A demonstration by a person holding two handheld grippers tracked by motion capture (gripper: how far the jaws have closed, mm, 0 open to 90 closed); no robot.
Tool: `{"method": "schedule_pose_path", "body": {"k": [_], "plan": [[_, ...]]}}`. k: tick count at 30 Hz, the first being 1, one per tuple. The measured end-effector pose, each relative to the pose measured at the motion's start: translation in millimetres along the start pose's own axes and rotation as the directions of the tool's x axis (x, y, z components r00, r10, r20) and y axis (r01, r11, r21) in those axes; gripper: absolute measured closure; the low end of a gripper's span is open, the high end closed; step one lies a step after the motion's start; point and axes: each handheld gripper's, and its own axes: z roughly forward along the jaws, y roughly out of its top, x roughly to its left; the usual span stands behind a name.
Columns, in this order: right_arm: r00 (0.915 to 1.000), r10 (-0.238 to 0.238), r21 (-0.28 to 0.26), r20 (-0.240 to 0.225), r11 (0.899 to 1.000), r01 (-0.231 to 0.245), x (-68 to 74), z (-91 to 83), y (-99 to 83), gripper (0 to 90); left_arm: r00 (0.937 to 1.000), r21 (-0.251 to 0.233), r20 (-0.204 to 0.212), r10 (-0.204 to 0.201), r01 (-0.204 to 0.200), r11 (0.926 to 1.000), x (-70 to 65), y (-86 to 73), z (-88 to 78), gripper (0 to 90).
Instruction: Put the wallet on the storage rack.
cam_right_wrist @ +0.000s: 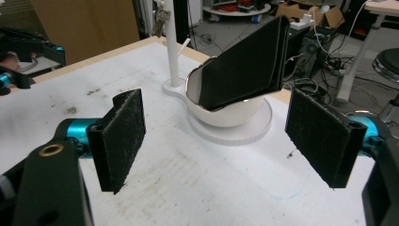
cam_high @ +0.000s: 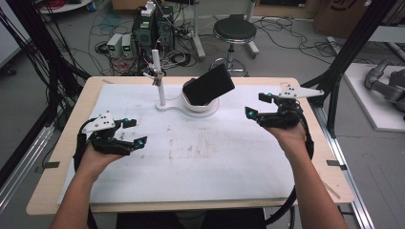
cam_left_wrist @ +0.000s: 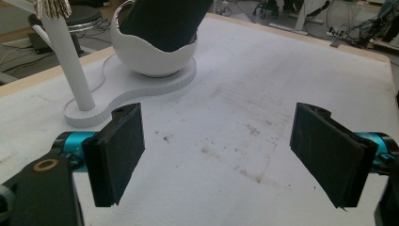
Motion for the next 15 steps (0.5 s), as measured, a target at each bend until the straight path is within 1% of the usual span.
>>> {"method": "schedule_pose_path", "body": {"k": [1,3,4,6,8,9,11,12,13,15], "plan": [[1.0,0.003,-0.01,0.002,1.0,-0.003,0.0,-0.3,-6.3,20.8,1.0,-0.002,0.0,-0.006,0.006,1.0,1.0,-1.1,0.0,18.3],[0.9997,0.025,-0.014,-0.009,1.0,-0.025,-0.3,0.1,-19.7,20.7,0.9999,-0.002,-0.01,-0.012,0.012,0.9999,3.0,-2.9,-0.5,17.8],[0.9991,0.036,-0.016,-0.023,0.999,-0.036,-0.6,0.6,-26.9,20.5,0.9998,-0.001,-0.014,-0.016,0.016,0.9999,4.1,-3.6,-1.2,17.8],[0.9982,0.054,-0.013,-0.027,0.998,-0.054,-0.1,2.5,-40.4,20.3,0.9996,-0.008,-0.02,-0.022,0.022,0.9997,5.3,-4.6,-2.6,17.8],[0.9972,0.066,-0.029,-0.034,0.997,-0.067,0.0,3.7,-52.8,20.3,0.9993,-0.011,-0.025,-0.026,0.025,0.9996,6.3,-6.1,-2.9,17.8],[0.997,0.071,-0.026,-0.031,0.997,-0.072,-0.2,4.8,-57.7,20.3,0.9992,-0.009,-0.027,-0.028,0.028,0.9996,6.7,-7.0,-2.4,17.7],[0.9967,0.074,0.005,-0.031,0.997,-0.074,-1.6,7.0,-63.5,20.3,0.999,-0.004,-0.033,-0.029,0.028,0.9996,7.2,-8.2,-1.7,17.7],[0.9966,0.078,0.007,-0.028,0.997,-0.077,-1.4,7.0,-66.2,20.3,0.9979,0.028,-0.059,-0.025,0.027,0.9992,8.4,-10.6,0.4,17.8],[0.9966,0.078,0.007,-0.028,0.997,-0.077,-1.4,7.0,-66.2,20.3,0.9979,0.028,-0.059,-0.025,0.027,0.9992,8.4,-10.6,0.4,17.7],[0.9948,0.097,0.016,-0.029,0.995,-0.097,-4.1,7.1,-73.9,20.2,0.9969,0.022,-0.069,-0.039,0.041,0.9989,10.0,-14.3,0.6,17.7]]}}
